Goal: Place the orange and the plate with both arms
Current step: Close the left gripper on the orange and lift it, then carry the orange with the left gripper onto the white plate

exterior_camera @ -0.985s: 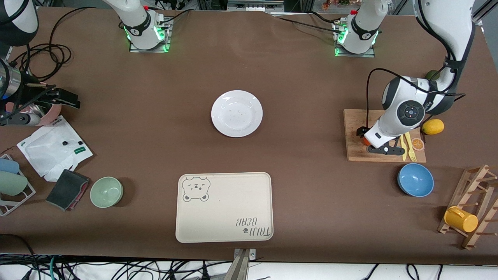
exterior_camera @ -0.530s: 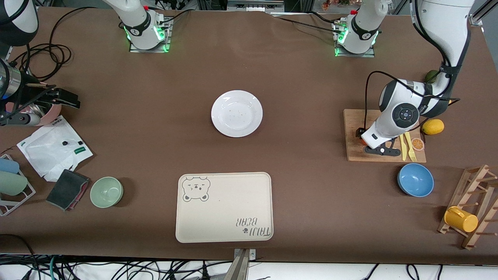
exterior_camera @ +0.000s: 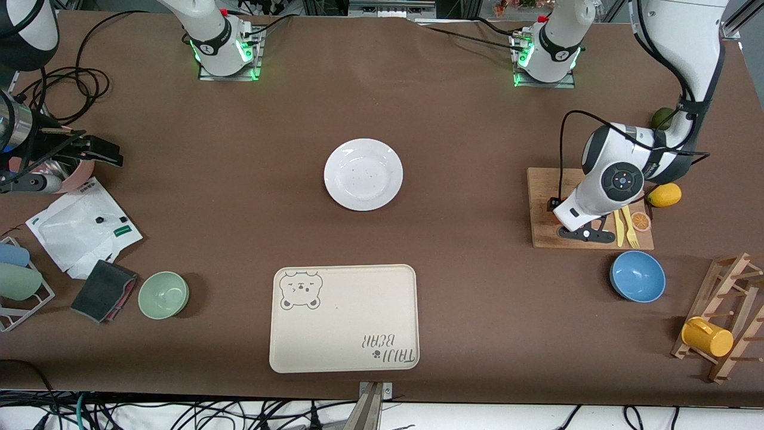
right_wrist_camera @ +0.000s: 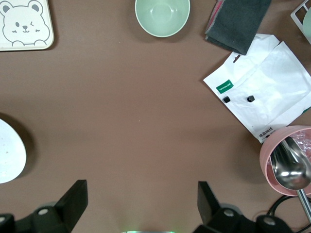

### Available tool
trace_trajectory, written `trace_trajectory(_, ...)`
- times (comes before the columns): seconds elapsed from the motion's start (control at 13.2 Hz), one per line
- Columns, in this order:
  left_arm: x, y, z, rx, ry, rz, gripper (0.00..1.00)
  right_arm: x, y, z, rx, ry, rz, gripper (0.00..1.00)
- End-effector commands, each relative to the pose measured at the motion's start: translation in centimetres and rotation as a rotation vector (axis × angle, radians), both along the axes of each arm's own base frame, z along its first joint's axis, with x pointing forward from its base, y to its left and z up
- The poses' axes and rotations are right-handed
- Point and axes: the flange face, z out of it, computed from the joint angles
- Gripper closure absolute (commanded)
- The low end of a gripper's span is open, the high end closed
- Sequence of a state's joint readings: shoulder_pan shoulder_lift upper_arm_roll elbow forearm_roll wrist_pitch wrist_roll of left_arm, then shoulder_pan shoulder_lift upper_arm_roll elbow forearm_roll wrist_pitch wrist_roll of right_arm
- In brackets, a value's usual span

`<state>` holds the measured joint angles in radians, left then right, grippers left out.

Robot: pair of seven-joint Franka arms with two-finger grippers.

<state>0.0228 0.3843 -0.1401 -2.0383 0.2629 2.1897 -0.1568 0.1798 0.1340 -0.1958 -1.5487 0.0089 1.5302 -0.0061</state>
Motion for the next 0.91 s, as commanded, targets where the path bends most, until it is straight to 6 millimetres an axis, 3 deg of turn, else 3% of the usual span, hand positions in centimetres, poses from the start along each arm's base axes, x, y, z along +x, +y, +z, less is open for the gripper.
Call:
trace_trajectory(0.0, 1.6, -2.5, 3.6, 0.021, 0.010, 0.008, 0.75, 0.0, 0.2, 0.5, 0.017, 0.002, 0.007, 0.00)
trace_trajectory(0.08, 1.9, -3.9, 4.7, -0.012, 0.014, 0.046, 0.74, 0.0, 0.2, 0.5, 0.017, 0.002, 0.007, 0.00)
trace_trajectory(0.38, 2.8, -12.9, 11.3, -0.132, 0.038, 0.254, 0.74, 0.0, 0.2, 0.5, 0.017, 0.002, 0.007, 0.00)
trace_trajectory(0.68, 0.5, -23.2, 11.6, -0.197, 0.078, 0.392, 0.75, 0.0, 0.1, 0.5, 0.018, 0.002, 0.007, 0.00)
trace_trajectory(0.83, 0.9, -27.9, 11.2, -0.185, 0.069, 0.494, 0.75, 0.0, 0.2, 0.5, 0.018, 0.002, 0.008, 0.00)
